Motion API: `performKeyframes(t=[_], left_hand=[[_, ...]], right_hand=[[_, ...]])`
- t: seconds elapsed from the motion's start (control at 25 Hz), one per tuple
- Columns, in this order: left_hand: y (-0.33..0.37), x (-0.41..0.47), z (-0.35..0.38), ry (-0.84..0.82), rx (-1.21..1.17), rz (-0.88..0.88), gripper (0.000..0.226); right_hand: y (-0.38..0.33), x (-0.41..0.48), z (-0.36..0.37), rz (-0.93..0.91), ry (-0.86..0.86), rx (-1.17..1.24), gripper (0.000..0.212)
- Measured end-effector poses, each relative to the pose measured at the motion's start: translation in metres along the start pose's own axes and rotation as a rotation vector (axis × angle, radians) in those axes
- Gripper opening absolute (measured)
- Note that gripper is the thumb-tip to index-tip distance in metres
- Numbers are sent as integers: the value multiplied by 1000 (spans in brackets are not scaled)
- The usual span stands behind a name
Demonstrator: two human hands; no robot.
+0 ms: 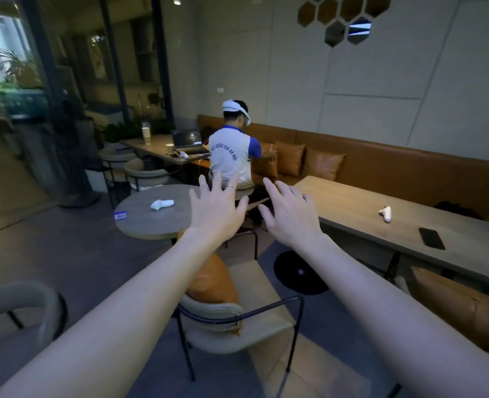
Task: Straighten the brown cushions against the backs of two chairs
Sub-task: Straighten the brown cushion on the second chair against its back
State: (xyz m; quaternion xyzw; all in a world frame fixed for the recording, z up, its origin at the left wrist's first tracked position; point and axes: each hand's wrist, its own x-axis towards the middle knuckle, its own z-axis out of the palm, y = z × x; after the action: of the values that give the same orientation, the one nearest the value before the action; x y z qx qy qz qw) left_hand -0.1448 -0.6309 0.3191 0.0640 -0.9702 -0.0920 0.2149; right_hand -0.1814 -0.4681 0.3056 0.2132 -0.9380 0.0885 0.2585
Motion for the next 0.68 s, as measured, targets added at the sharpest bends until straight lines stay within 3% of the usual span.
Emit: performKeyframes(t=[0.2, 0.36, 0.56, 0.68], left_hand=[[-47, 23, 41, -55, -16, -53, 66], [-90, 49, 100, -192, -39, -172, 65], [-151, 72, 175, -349, -134, -377, 69], [-187, 82, 217, -420, -222, -487, 79]], right_hand=[[-23, 13, 77, 45, -125, 122, 69], [-32, 26, 158, 141, -327, 227, 69], [-45, 34, 255, 374, -614, 481, 71], [-58, 29, 311, 622, -755, 678, 76]])
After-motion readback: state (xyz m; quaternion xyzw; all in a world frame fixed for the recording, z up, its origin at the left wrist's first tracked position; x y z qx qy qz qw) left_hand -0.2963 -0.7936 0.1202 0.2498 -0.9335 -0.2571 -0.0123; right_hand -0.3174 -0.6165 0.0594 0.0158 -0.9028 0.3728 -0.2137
